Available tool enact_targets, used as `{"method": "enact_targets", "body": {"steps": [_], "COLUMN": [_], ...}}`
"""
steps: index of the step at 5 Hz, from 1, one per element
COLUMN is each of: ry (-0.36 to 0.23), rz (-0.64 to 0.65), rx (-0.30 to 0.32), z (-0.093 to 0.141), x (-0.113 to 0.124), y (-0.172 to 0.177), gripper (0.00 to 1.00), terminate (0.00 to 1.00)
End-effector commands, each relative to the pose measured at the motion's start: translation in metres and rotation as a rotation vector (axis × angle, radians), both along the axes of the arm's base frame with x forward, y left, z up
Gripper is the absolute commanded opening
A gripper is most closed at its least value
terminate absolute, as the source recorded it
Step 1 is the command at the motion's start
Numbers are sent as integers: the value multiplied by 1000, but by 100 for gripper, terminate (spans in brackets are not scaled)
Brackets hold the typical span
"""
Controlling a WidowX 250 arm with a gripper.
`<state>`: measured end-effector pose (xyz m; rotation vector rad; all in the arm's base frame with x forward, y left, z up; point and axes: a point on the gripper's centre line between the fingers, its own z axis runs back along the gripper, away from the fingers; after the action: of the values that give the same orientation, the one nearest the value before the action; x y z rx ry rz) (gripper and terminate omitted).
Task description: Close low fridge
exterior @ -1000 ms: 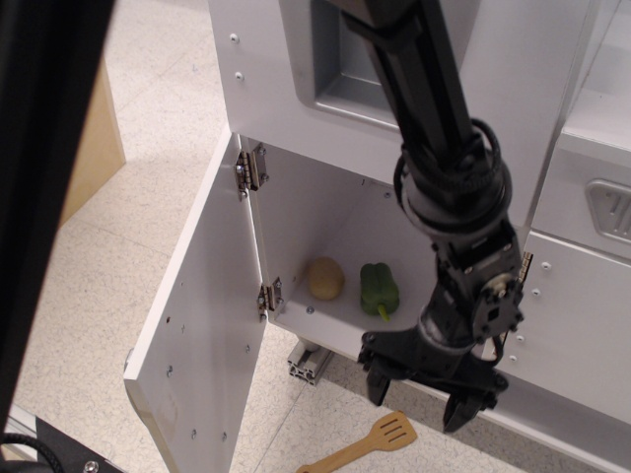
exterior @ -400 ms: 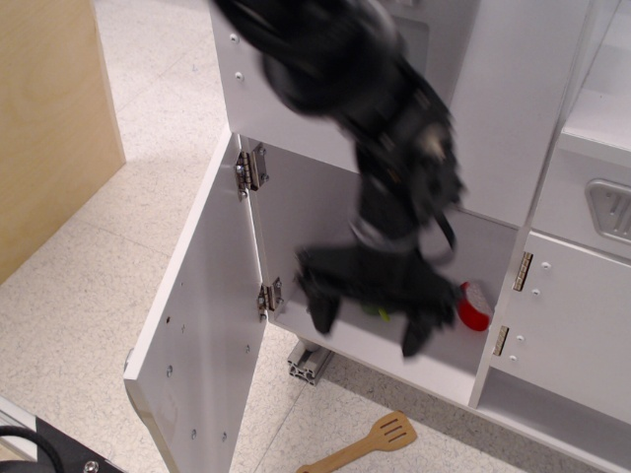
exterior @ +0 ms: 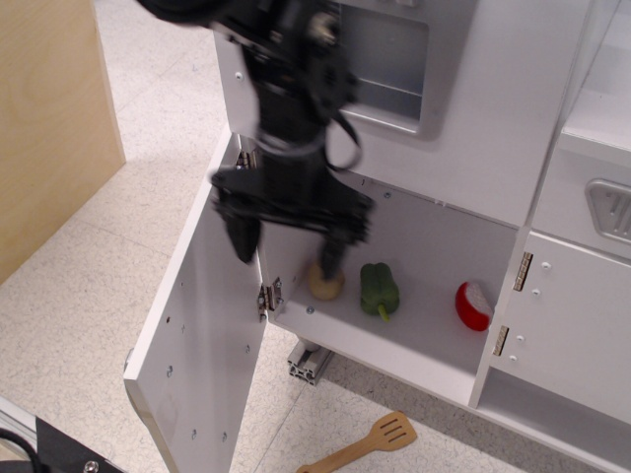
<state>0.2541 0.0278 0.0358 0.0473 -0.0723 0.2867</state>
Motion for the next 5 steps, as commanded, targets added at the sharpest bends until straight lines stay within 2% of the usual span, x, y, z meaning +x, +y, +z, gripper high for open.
{"method": "enact_targets", "body": {"steps": [1,2,3,4,5], "ry": [-71,-59,-15,-20,-17], "rz": [24,29,58,86,99], "rx": [-17,-3,-51,-110,-119], "z": [20,7,-16,-27,-34], "x": [11,10,9,11,15], "y": [61,72,69,54,35], "gripper": [100,100,100,100,100], "terminate": [0,0,0,0,0]}}
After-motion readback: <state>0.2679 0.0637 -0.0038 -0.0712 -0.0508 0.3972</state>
